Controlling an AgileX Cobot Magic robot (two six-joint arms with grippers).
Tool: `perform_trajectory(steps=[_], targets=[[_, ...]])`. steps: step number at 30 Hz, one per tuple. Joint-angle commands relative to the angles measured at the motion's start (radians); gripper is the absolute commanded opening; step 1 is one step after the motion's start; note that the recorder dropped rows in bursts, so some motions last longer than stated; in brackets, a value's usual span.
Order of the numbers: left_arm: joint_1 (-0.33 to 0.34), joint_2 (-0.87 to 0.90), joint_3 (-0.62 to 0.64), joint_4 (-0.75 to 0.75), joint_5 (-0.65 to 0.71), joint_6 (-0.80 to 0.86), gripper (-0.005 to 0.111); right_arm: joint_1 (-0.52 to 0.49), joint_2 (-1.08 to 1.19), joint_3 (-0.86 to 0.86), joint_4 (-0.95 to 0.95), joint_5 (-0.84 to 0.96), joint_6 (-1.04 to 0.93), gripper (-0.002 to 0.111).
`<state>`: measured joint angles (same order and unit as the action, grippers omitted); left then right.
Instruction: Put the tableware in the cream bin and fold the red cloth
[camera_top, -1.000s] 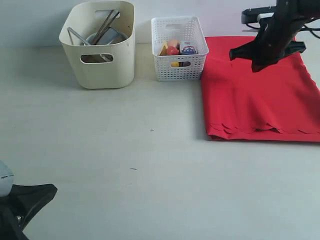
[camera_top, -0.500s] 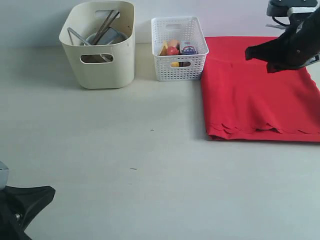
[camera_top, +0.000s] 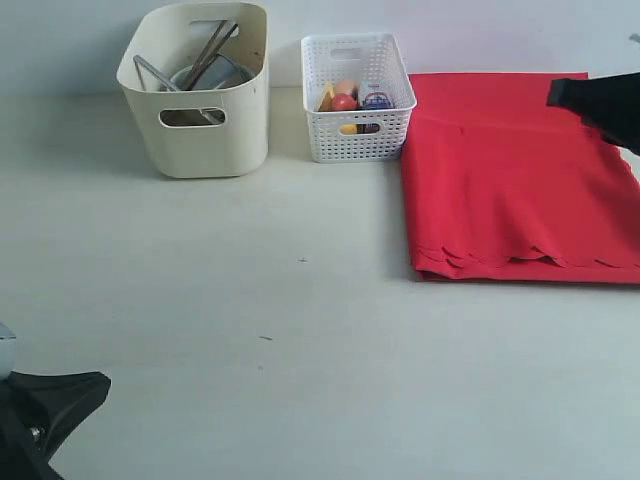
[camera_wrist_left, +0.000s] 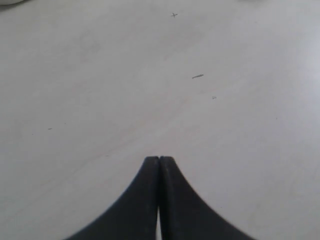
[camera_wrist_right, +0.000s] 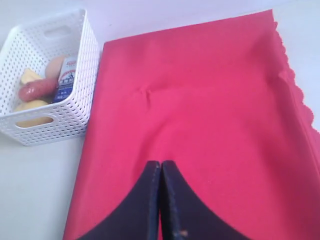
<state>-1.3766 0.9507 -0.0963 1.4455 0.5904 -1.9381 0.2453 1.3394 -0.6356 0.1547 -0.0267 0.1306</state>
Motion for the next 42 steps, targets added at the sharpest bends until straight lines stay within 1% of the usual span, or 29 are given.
perform_trajectory(steps=[1, 10, 21, 42], targets=[[0.002, -0.009, 0.003, 0.0, 0.0, -0.006, 0.002, -0.001, -0.101, 0.05, -0.008, -0.028, -0.001, 0.0], [0.002, -0.009, 0.003, 0.0, 0.0, -0.006, 0.002, -0.001, -0.29, 0.14, -0.008, -0.02, -0.001, 0.0], [0.002, -0.009, 0.003, 0.0, 0.0, -0.006, 0.002, -0.001, -0.444, 0.159, -0.008, 0.06, -0.001, 0.0], [0.002, -0.02, 0.003, 0.0, 0.0, -0.006, 0.002, -0.001, -0.466, 0.159, -0.008, 0.081, -0.001, 0.0]])
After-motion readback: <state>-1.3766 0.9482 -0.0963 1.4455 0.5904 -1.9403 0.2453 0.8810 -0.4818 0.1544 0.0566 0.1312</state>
